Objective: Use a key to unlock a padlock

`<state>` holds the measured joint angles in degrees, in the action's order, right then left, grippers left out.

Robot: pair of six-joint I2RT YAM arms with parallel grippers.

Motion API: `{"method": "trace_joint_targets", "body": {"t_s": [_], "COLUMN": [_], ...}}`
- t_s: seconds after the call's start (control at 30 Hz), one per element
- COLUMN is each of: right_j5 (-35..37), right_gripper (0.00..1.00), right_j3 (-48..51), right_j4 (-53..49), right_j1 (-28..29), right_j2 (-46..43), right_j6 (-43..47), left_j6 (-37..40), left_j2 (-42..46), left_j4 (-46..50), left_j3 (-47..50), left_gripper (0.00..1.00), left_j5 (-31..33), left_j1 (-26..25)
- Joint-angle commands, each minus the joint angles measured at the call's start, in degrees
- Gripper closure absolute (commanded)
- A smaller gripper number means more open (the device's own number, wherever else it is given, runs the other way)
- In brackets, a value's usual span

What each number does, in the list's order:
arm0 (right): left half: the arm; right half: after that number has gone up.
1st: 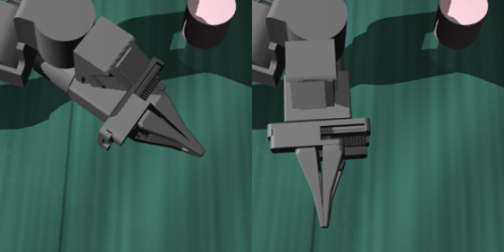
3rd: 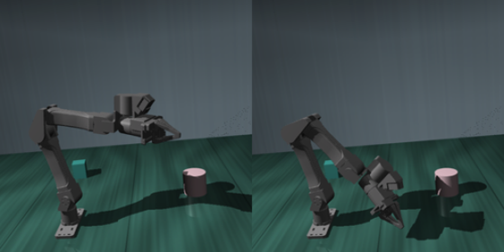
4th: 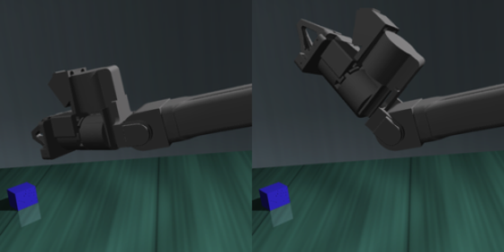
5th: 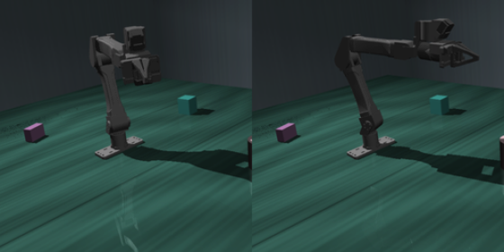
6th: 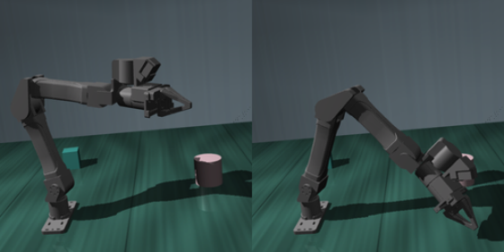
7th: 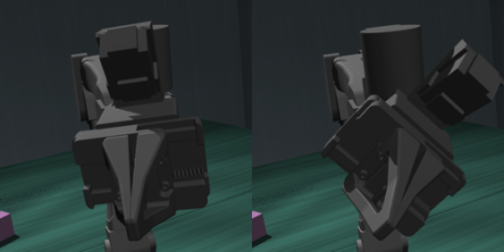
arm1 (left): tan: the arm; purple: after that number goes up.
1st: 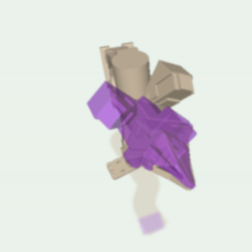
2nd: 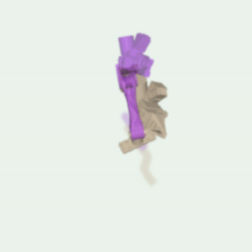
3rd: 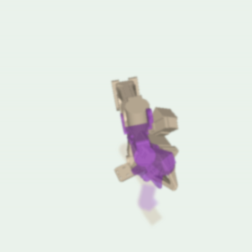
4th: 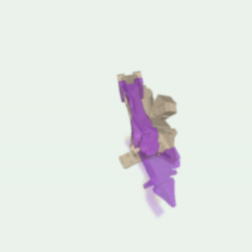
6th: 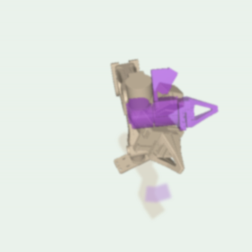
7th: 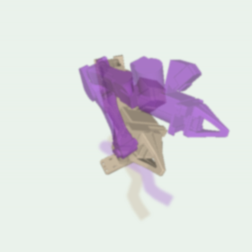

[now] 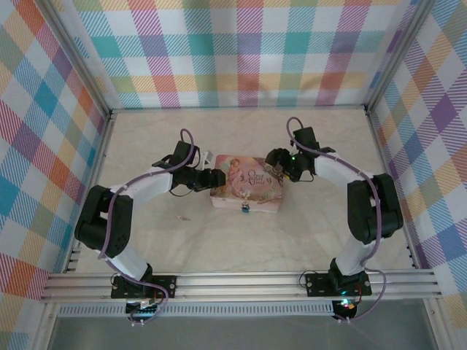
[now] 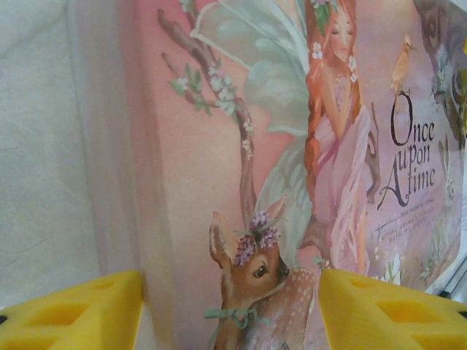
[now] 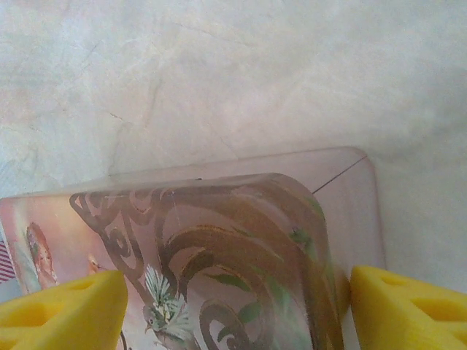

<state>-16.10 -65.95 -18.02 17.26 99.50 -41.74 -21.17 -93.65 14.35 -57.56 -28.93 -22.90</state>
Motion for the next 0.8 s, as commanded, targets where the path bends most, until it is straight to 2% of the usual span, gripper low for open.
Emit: {"method": "trace_joint_targets", "body": {"t_s": [0.0, 0.47, 0.6, 0.77], "right_j5": [-8.7, -4.7, -4.8, -4.6], "right_gripper": [0.22, 0.21, 0.2, 0.19], "right_j3": [-4.8, -11.9, -13.5, -14.7], "right_j4": [-0.3, -3.2, -3.8, -4.4], "right_j1": [1.8, -0.2, -0.8, -1.0], "right_j2": [1.8, 7.1, 8.0, 8.9], "right_j6": [3.7, 7.3, 7.9, 8.2], "left_j6": [-2.9, -6.6, -7.7, -8.4], "left_j2": [1.2, -5.9, -6.8, -6.3], "left_j4": [-6.8, -11.4, -12.3, -12.1], "left_j3": [-0.5, -6.9, -7.6, -6.8], "left_gripper": [0.36, 0.34, 0.34, 0.3], "left_j5": [-2.6, 2.5, 1.9, 3.3], "left_j1": [-2.7, -3.5, -3.5, -3.5]}}
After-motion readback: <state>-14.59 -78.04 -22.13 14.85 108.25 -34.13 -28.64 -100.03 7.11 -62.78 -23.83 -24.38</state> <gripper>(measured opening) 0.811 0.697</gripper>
